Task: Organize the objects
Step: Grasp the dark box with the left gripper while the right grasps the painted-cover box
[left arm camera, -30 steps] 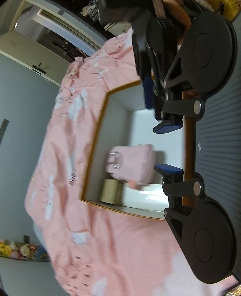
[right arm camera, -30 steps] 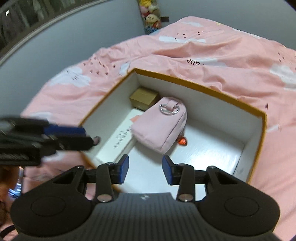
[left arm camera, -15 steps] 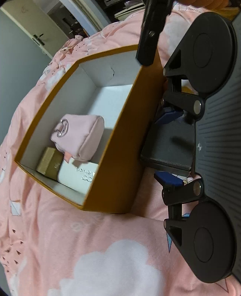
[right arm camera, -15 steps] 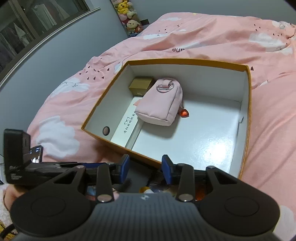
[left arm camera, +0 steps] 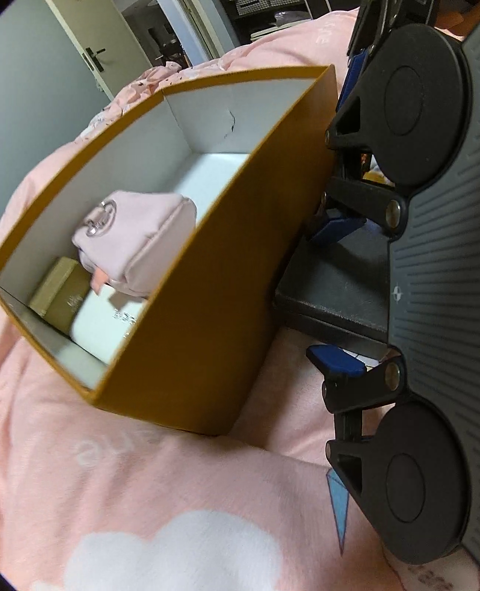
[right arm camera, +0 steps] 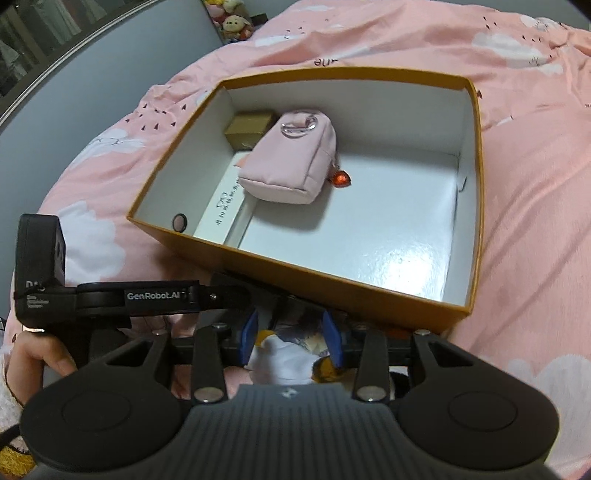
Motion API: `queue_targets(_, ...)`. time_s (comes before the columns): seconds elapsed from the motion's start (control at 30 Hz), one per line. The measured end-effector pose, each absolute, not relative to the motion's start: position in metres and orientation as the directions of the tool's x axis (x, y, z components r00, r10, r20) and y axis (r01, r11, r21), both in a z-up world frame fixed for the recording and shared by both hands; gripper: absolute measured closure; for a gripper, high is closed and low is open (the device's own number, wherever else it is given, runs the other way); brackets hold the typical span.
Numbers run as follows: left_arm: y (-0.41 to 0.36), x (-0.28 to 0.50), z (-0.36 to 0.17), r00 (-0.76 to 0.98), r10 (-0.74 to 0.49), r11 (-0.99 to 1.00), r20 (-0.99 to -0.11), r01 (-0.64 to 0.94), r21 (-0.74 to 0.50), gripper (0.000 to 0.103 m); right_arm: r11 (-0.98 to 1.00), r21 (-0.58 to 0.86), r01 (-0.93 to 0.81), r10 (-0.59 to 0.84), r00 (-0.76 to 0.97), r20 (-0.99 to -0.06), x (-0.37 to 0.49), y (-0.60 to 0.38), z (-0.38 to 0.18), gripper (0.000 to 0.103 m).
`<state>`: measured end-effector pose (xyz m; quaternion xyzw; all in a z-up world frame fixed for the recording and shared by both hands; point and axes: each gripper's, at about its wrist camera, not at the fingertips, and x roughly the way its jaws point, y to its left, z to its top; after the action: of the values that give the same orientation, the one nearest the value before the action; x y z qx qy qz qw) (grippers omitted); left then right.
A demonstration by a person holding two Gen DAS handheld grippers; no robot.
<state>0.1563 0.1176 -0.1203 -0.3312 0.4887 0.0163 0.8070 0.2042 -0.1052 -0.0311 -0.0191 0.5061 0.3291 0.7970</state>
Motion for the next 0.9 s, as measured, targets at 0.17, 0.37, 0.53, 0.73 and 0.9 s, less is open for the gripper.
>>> queue_targets(0.17,0.12,0.164,-0.131,0.512,-0.334,0.752,-0.791,-0.361,-0.551,0.02,0.782,0.309,-0.541,0.507,0.264,-0.82,0.206,-0.105,-0.032,0.061)
queue_targets(0.37,0.121,0.168,-0.137,0.501,-0.353,0.74,-0.79,-0.367,-0.563,0.025,0.797,0.316,-0.514,0.497,0.261,-0.828,0.21,-0.109,-0.037,0.061)
queue_targets(0.53,0.128,0.155,-0.129,0.508,-0.332,0.726,-0.795,-0.4,-0.559,0.047,0.808,0.341,-0.481,0.498,0.248,-0.831,0.214,-0.113,-0.041,0.061)
queue_targets(0.73,0.122,0.134,-0.103,0.546,-0.295,0.758,-0.784,-0.366,-0.54,0.059,0.807,0.373,-0.458,0.513,0.229,-0.827,0.216,-0.114,-0.041,0.061)
queue_targets(0.9,0.119,0.117,-0.082,0.563,-0.265,0.781,-0.783,-0.35,-0.517,0.062,0.804,0.403,-0.438,0.529,0.217,-0.821,0.217,-0.114,-0.042,0.061)
